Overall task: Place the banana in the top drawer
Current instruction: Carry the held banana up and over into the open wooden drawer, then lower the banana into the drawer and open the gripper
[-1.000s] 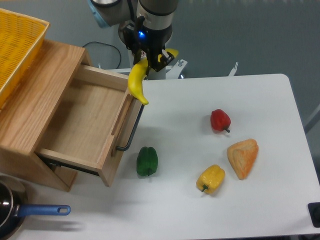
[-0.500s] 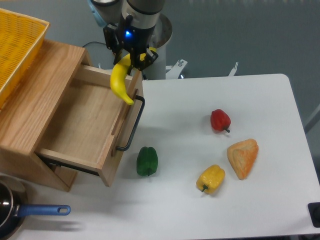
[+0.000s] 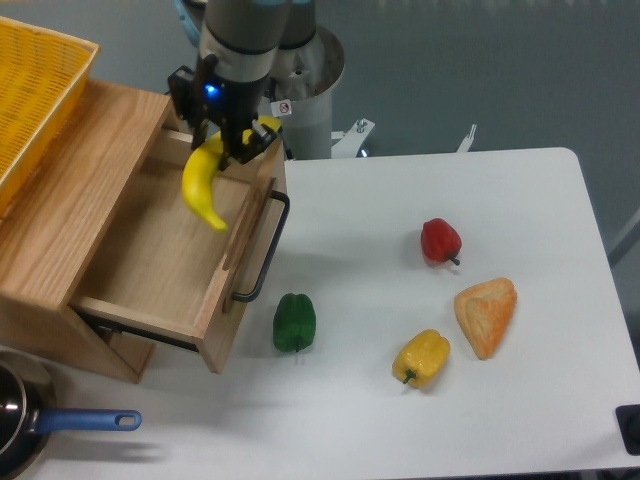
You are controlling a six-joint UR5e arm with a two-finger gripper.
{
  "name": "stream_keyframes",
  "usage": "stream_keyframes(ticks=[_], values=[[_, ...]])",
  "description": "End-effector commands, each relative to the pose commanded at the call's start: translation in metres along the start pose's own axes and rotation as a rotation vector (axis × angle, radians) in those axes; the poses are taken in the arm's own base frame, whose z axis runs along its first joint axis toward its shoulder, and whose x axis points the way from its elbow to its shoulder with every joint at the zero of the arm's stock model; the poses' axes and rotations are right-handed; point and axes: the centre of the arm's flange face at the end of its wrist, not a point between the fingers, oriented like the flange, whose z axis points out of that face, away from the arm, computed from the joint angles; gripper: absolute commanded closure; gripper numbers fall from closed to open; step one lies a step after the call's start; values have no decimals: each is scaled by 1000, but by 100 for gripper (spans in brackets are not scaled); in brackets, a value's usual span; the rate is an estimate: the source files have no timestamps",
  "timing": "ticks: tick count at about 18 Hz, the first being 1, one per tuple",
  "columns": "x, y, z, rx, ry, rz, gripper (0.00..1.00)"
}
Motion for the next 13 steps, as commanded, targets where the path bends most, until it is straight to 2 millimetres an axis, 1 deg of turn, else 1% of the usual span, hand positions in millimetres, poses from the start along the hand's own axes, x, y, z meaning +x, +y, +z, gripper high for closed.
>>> stream_keyframes(ticks=[4,7,11,13], values=[[4,-10,8,7,-7,-3,54],[4,-15,13,5,-5,1,54],[-2,-19,22,-3,0,-4,54],[-1,-21,26,-8,0,0,54]])
